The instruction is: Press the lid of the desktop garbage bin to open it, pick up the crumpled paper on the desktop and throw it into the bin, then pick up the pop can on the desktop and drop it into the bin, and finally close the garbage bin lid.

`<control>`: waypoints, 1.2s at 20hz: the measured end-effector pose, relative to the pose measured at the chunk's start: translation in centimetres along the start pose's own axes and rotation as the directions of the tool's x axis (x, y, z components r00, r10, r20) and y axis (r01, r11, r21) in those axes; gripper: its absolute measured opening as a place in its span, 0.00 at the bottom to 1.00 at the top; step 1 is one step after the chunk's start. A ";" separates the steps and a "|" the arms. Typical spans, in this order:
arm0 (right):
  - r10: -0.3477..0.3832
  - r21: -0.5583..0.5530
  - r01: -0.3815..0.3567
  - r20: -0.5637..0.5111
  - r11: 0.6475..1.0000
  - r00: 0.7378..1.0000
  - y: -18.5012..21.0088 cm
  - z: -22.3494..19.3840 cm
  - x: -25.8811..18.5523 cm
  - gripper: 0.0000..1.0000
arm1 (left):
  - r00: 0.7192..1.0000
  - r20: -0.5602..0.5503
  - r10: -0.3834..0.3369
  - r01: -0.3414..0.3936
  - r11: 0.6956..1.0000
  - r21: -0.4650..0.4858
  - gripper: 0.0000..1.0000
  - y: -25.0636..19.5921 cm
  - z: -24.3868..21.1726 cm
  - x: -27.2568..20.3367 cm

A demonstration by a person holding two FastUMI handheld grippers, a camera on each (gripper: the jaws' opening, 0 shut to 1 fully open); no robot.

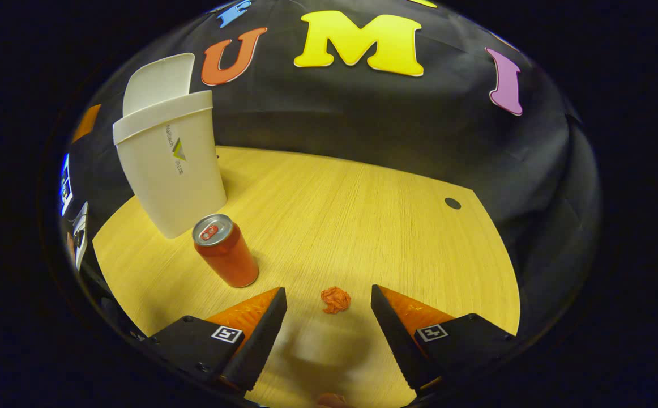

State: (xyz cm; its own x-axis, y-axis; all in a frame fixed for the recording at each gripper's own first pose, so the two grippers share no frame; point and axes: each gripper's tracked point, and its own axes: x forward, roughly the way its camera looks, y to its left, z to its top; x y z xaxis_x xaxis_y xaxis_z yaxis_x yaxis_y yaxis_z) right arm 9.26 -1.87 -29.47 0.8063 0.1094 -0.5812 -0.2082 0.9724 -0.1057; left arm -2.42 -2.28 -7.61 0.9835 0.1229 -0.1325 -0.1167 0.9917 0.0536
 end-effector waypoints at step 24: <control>0.011 0.062 0.012 -0.356 0.998 0.935 0.0 -3.6 6.9 0.58 | 0.990 -0.140 0.027 -0.032 0.999 -0.031 0.98 1.5 -5.0 1.2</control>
State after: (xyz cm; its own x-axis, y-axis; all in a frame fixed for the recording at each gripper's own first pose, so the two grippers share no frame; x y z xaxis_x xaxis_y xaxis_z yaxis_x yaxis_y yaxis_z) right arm 12.85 -1.87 -36.34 0.5543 0.0397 -0.8314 -0.1637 0.9846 -0.0621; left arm -2.09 -0.49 -12.66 0.9511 0.1536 -0.2681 -0.1519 0.9880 0.0271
